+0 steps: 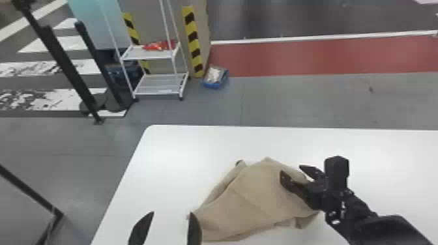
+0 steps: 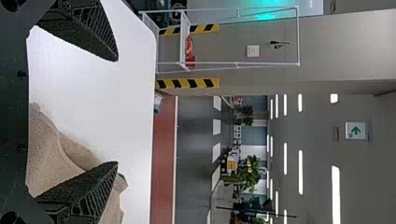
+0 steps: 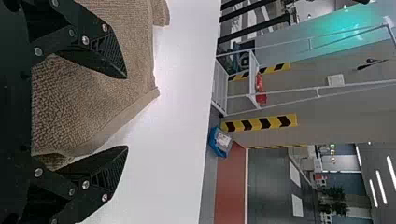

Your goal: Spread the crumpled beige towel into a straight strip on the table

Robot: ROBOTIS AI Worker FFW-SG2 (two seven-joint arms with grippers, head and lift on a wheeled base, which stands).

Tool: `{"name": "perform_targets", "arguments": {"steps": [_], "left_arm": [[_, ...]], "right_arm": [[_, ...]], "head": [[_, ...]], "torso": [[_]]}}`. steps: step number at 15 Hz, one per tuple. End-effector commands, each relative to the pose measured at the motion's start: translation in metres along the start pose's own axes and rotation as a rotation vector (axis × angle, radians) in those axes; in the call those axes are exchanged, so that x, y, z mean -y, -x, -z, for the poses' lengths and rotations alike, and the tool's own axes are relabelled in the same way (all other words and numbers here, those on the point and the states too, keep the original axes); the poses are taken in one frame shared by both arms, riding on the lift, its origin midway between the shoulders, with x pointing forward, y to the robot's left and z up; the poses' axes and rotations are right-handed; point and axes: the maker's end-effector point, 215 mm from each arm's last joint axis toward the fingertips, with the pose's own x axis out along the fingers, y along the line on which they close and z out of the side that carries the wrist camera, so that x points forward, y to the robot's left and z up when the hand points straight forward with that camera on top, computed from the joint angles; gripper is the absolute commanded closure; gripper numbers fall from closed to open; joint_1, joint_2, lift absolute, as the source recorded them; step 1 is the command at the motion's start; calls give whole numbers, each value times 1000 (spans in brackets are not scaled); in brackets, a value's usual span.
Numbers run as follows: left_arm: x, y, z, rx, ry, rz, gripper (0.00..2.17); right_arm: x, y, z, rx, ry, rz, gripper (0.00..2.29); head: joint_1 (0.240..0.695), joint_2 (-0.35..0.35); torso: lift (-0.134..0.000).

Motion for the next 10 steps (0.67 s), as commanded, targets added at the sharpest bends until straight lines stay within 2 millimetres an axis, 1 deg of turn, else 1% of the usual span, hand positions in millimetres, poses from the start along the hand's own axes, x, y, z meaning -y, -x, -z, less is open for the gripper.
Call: {"name": "perform_targets", "arguments": {"steps": [1,3,5,6,7,9,10], "left_arm": [[0,0,1,-1,1,0,93],[0,0,1,-1,1,0,93],[0,1,1,-3,0,0,93],[0,1,0,0,1,0,93],[0,1,0,0,1,0,93],[0,1,0,0,1,0,93],[1,1,0,0,2,1,93]], "right_arm": [[0,0,0,-1,0,0,451],[0,0,1,-1,0,-1,596],[1,0,4,-5,-4,0,890],[3,1,7,-10,-3,3,967],[5,1,8,-9,-5,6,967],[4,1,8,-9,-7,0,1210],[5,2,8,-9,-13,0,1210]], "head": [[695,170],[695,170],[695,170],[695,170],[695,169],[695,167],[695,165]], "torso": [[0],[0],[0],[0],[0],[0],[0]]}}
